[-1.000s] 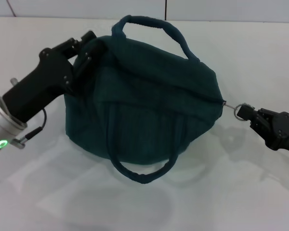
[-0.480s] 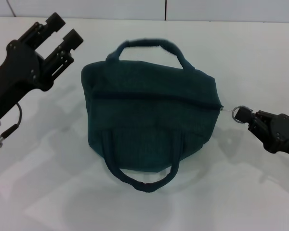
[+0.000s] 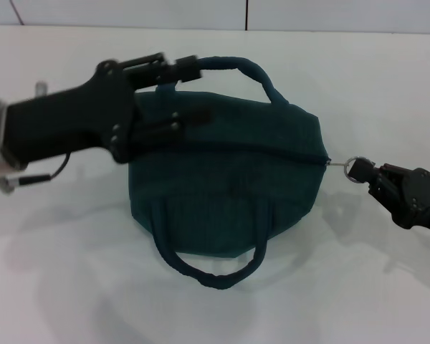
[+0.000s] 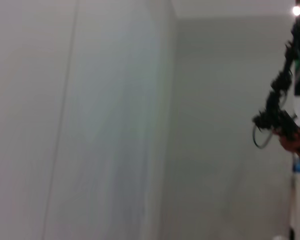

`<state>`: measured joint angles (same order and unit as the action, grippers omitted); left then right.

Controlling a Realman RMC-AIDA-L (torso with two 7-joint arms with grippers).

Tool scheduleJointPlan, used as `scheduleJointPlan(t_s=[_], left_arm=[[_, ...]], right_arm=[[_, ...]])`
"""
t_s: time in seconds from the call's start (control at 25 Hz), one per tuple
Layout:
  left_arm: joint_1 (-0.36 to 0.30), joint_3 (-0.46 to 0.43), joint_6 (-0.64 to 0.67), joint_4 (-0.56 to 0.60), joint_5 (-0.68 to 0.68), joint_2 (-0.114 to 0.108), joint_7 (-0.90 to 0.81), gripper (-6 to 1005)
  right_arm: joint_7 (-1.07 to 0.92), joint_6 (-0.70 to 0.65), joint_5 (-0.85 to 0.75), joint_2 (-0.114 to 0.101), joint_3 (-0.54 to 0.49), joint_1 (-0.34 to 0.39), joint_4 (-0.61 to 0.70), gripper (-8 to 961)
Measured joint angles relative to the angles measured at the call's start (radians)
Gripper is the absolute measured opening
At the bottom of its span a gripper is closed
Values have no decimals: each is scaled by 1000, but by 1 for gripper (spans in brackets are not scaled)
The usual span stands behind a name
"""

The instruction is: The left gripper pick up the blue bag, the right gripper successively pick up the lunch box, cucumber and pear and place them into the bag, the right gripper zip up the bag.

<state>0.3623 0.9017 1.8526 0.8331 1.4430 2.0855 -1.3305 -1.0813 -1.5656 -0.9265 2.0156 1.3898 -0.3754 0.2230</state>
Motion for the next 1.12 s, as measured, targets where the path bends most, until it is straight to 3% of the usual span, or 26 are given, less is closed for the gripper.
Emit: scheduleJointPlan(t_s=[0.16, 0.2, 0.32, 0.48, 0.64, 0.76, 1.12], left_arm=[[22, 35, -60, 165, 39, 0, -141, 582], [44, 59, -102, 272, 94, -1, -253, 582], [102, 96, -142, 431, 243, -2, -434, 581], [187, 126, -156, 551, 447, -2, -619, 580], [270, 158, -156, 577, 629, -4, -752, 579], [298, 184, -156, 579, 687, -3, -798, 579], [317, 232, -151, 594, 758, -5, -859, 521]], right_arm=[[7, -2, 0, 0, 0, 3, -2, 9], [10, -2, 0, 0, 0, 3, -2, 9], [13, -2, 0, 0, 0, 4, -3, 9], [13, -13, 0, 0, 0, 5, -4, 9], [14, -23, 0, 0, 0, 9, -4, 9], [14, -25, 0, 0, 0, 11, -4, 9], [14, -29, 4, 0, -7, 18, -4, 9]])
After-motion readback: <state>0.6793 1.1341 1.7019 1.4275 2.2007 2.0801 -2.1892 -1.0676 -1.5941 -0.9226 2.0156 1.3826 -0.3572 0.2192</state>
